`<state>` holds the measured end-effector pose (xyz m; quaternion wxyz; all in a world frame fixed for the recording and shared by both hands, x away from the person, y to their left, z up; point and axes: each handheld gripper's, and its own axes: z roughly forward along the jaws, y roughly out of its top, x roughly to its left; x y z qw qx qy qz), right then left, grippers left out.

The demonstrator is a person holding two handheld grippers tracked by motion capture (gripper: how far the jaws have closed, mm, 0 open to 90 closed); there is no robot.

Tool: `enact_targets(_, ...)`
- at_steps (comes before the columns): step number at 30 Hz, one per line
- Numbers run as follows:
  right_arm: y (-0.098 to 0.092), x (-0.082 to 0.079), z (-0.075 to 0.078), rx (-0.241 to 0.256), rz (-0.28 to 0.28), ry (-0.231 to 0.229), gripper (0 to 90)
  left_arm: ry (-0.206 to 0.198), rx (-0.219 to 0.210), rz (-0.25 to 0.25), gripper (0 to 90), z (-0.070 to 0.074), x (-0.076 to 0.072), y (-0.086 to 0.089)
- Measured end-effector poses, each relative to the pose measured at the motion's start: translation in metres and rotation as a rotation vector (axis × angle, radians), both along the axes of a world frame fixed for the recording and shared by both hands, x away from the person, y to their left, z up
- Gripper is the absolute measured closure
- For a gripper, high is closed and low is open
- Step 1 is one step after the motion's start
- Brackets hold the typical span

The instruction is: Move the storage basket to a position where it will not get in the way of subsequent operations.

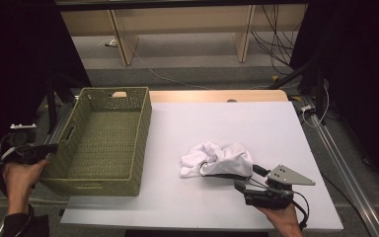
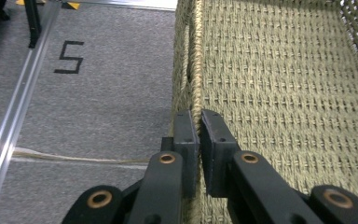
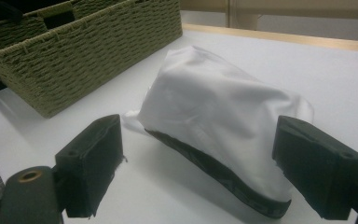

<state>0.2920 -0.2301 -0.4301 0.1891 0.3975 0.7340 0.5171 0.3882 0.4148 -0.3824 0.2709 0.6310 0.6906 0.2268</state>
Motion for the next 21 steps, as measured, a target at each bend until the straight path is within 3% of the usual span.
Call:
enact_targets(4,0.0,0.0,0.0,-0.004,0.003,0.0,17.1,-0.021,0.0,0.021,81.3,0.002,0.0,0.0)
enact_targets(5,0.001,0.0,0.0,0.0,0.001,0.0,17.1,-0.019,0.004,0.025,73.5,0.003,-0.001,-0.001)
enact_targets(6,0.0,0.0,0.0,0.0,0.0,0.0,17.1,-0.018,0.004,0.027,73.5,0.004,-0.001,-0.002)
enact_targets(10,0.0,0.0,0.0,-0.003,0.0,0.0,17.1,-0.036,-0.001,0.038,53.4,0.012,0.0,-0.009)
enact_targets(11,0.0,0.0,0.0,-0.003,0.0,-0.002,17.1,-0.036,0.005,0.037,43.7,0.014,0.0,-0.012)
enact_targets(14,0.0,0.0,0.0,-0.003,0.0,-0.001,17.1,-0.055,0.019,0.034,34.5,0.02,0.001,-0.023)
enact_targets(16,0.0,0.0,0.0,-0.002,0.0,-0.001,17.1,-0.063,0.017,0.02,32.3,0.023,0.001,-0.029)
enact_targets(21,0.0,0.0,0.0,-0.002,0.0,0.0,17.1,-0.095,-0.042,-0.042,25.2,0.028,0.003,-0.048)
